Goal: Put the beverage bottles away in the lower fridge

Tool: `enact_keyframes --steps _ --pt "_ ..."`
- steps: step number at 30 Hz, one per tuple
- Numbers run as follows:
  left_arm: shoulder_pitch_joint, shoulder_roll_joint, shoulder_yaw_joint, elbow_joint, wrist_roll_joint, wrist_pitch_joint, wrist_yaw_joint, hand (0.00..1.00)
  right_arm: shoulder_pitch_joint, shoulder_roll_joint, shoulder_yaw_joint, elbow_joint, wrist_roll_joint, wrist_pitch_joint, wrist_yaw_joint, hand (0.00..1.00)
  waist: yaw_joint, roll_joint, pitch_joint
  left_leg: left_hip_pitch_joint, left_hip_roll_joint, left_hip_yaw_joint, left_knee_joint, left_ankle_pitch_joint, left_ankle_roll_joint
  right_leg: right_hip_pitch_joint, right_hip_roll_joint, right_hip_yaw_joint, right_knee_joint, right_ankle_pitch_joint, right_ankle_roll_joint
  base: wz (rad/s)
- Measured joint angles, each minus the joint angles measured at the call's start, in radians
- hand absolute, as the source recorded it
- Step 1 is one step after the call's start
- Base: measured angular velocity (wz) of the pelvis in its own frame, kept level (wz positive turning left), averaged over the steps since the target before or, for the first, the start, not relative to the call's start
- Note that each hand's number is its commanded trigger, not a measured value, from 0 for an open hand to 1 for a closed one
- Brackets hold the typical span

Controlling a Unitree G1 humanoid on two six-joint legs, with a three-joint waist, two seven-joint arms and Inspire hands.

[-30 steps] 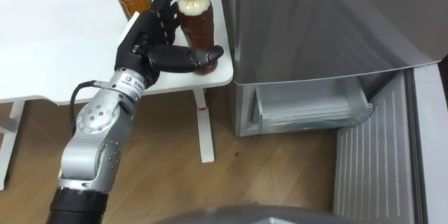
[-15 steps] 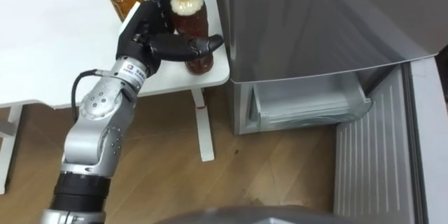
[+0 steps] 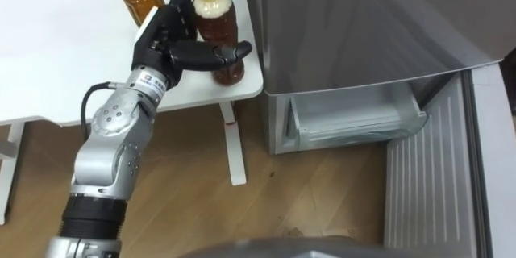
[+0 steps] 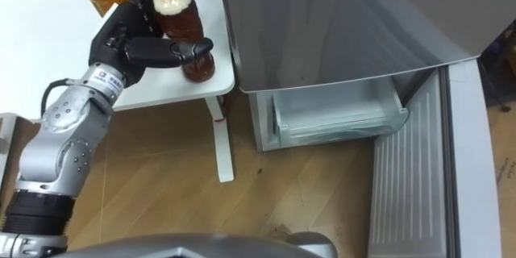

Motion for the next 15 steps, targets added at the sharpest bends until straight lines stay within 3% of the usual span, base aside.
enact_keyframes --steps 15 --pt "-0.026 0.0 -0.013 0.033 -0.031 0.0 0.016 0.0 0.0 0.002 0.002 0.014 0.007 0.0 0.012 0.0 -0.005 0.006 -0.004 0.0 0.0 0.0 0.0 0.0 0.0 0.001 0.001 -0.003 0.002 0.0 0.0 0.0"
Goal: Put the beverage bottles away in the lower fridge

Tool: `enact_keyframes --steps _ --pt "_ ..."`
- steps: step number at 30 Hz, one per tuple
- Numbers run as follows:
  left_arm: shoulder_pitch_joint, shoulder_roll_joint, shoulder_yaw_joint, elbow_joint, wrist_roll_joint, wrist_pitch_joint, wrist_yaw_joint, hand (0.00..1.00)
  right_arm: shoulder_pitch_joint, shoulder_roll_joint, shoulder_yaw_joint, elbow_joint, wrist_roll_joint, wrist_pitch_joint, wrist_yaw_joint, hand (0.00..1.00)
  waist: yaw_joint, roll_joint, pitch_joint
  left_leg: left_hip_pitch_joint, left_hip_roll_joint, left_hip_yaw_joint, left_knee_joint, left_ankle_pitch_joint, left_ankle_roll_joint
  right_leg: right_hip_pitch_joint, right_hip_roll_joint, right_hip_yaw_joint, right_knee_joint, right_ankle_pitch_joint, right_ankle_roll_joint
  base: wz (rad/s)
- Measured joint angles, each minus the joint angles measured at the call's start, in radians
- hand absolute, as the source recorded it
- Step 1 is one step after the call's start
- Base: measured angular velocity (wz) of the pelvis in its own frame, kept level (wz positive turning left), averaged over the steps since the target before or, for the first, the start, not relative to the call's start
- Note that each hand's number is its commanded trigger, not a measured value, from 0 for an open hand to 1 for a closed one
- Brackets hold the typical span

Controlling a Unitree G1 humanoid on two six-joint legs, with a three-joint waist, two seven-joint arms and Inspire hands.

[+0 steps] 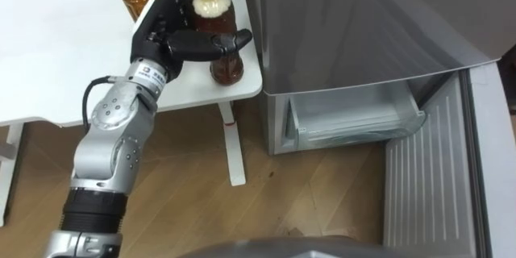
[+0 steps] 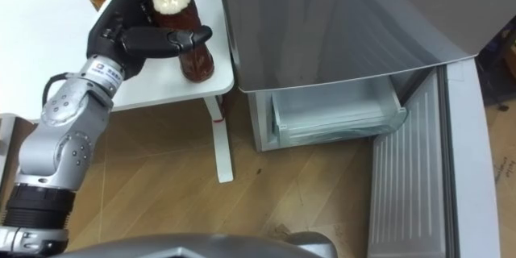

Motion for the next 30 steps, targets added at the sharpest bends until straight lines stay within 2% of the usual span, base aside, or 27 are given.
enact_keyframes --steps 12,13,14,15,25,30 --pt "0.0 0.0 -0.004 0.035 -0.008 0.0 0.021 0.02 -0.015 -0.002 0.0 -0.001 0.029 -0.002 -0.005 0.0 -0.001 0.008 0.0008 -0.001 0.0 0.0 -0.001 0.0 0.0 0.0 0.0 0.0 0.0 0.0 0.0 0.0" --pt "0.0 0.0 -0.004 0.035 -0.008 0.0 0.021 0.14 -0.016 -0.002 0.0 -0.001 0.031 -0.002 -0.005 0.0 -0.001 0.008 0.0009 -0.001 0.0 0.0 -0.001 0.0 0.0 0.0 0.0 0.0 0.0 0.0 0.0 0.0" --pt "0.0 0.0 -0.004 0.035 -0.008 0.0 0.021 0.67 -0.016 -0.002 0.0 0.0 0.033 -0.002 -0.005 0.0 -0.002 0.008 0.001 -0.001 0.0 0.0 -0.001 0.0 0.0 0.0 0.0 0.0 0.0 0.0 0.0 0.0" --pt "0.0 0.0 -0.004 0.035 -0.008 0.0 0.021 1.0 -0.016 -0.002 0.0 0.0 0.033 -0.002 -0.005 0.0 -0.003 0.008 0.0011 -0.001 0.0 0.0 -0.001 0.0 0.0 0.0 0.0 0.001 0.001 0.0 0.0 0.0" --pt "-0.004 0.0 -0.004 0.044 -0.01 0.0 0.021 1.0 -0.021 -0.002 0.0 0.003 0.033 -0.012 -0.006 0.0 -0.022 0.005 0.0067 -0.001 0.0 0.0 0.0 0.0 0.0 -0.001 0.0 0.004 0.002 0.0 0.0 0.0" --pt "-0.041 0.001 -0.006 0.093 -0.009 0.0 0.02 1.0 -0.022 -0.002 0.0 0.002 0.029 -0.014 -0.004 0.0 -0.023 0.004 0.008 -0.005 0.0 0.0 -0.001 0.0 0.0 -0.004 0.001 0.004 0.003 0.0 0.0 0.0"
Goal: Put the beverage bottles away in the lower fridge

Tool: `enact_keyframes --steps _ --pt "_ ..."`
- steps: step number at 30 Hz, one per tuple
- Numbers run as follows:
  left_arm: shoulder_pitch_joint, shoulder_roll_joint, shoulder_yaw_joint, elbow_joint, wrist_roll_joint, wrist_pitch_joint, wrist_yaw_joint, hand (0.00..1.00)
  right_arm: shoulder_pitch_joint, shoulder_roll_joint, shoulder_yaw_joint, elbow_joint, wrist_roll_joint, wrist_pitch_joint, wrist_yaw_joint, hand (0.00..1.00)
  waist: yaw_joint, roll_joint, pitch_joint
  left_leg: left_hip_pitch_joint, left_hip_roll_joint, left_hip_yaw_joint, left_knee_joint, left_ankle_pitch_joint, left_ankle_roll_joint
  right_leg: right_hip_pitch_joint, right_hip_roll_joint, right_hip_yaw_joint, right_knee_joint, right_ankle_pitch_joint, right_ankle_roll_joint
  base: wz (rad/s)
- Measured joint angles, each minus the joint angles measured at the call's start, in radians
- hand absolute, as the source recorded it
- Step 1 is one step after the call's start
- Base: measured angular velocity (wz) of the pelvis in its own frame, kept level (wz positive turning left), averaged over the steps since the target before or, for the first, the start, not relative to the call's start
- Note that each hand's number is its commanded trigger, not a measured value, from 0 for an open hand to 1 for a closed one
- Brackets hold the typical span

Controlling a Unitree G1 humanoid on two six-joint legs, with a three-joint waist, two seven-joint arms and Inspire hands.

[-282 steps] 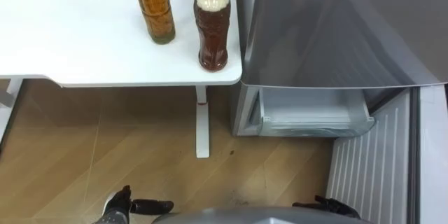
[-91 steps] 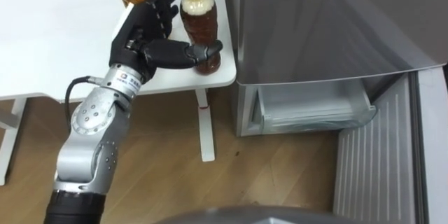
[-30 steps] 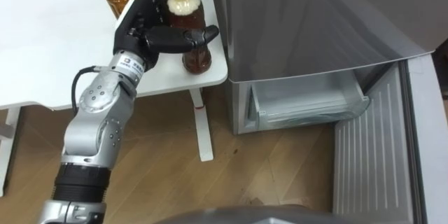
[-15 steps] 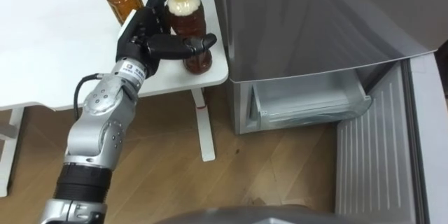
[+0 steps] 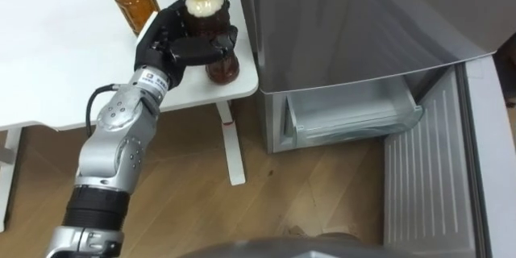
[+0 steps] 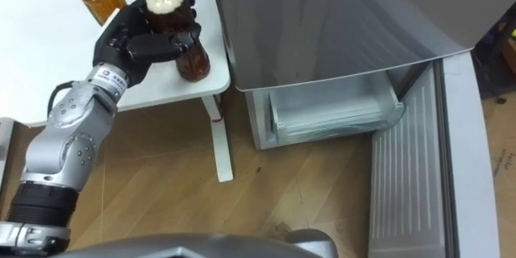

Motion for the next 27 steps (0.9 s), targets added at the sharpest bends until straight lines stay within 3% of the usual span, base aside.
enact_keyframes --steps 27 --pt "-0.002 0.0 -0.008 0.038 -0.02 0.0 0.001 1.0 -0.015 0.0 0.0 0.008 -0.001 -0.009 -0.029 0.0 -0.003 0.006 -0.0038 -0.001 0.0 0.0 0.002 0.0 0.0 -0.003 0.0 0.001 0.011 0.0 -0.001 0.0"
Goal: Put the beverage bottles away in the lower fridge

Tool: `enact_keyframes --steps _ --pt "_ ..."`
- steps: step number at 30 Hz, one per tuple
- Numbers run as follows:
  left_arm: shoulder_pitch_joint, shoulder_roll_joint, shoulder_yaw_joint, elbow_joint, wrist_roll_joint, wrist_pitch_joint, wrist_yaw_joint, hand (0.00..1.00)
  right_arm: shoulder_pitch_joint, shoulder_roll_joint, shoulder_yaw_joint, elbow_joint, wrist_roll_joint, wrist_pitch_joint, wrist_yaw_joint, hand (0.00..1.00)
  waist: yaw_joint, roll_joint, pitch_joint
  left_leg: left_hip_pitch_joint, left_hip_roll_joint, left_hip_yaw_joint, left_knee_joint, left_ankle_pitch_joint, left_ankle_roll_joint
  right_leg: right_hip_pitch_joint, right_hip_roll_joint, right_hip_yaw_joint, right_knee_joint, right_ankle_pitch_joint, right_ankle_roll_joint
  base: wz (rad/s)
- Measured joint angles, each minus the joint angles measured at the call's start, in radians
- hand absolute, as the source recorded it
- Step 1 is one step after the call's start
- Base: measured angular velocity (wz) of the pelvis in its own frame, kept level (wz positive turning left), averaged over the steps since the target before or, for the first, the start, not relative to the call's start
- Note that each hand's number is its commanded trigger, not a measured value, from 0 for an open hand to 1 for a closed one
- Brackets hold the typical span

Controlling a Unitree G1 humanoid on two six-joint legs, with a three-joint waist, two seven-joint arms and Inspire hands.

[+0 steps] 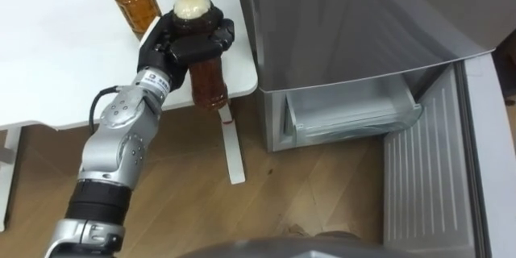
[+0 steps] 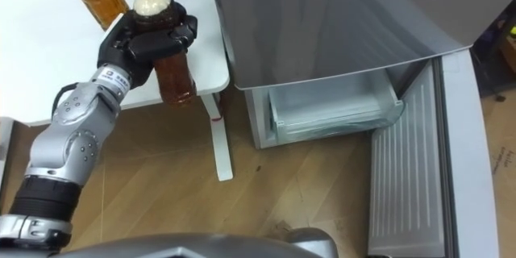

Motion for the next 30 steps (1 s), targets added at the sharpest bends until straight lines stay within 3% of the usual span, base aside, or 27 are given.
enact_keyframes --steps 6,13,16,22,30 --pt "0.0 0.0 0.0 0.0 0.006 0.0 0.0 1.0 -0.001 0.0 0.0 -0.003 -0.001 -0.001 0.001 0.0 0.002 0.009 -0.0083 -0.005 0.0 0.0 0.0 0.0 0.0 -0.01 0.0 0.0 0.001 0.0 0.0 0.0" --pt "0.001 0.002 -0.002 -0.045 0.044 0.0 0.001 1.0 -0.003 0.001 0.0 -0.005 -0.005 0.0 0.002 0.0 0.006 0.005 -0.0072 -0.002 0.0 -0.001 0.0 0.0 0.0 -0.006 0.0 -0.001 0.001 0.0 -0.001 0.0" --pt "0.007 0.002 -0.001 -0.124 0.045 0.0 0.001 1.0 -0.005 0.005 -0.001 -0.011 -0.042 0.0 0.01 0.0 0.009 -0.007 -0.003 -0.005 0.0 -0.003 0.0 0.0 0.0 -0.004 -0.001 -0.007 0.001 0.0 -0.001 0.04" --pt "0.018 0.002 -0.002 -0.237 0.042 0.0 -0.003 1.0 -0.008 0.01 -0.001 -0.018 -0.08 0.002 0.014 0.0 0.021 -0.034 -0.011 0.0 0.0 -0.007 0.0 0.0 0.0 0.009 -0.002 -0.01 -0.005 0.0 -0.001 0.02" --pt "0.019 -0.008 -0.011 -0.263 0.043 0.0 -0.012 1.0 -0.019 0.011 0.011 -0.052 -0.053 -0.003 -0.013 0.0 0.057 -0.015 -0.0167 -0.015 -0.002 -0.049 0.006 0.0 0.0 0.026 -0.003 -0.054 -0.023 0.002 -0.001 0.16"
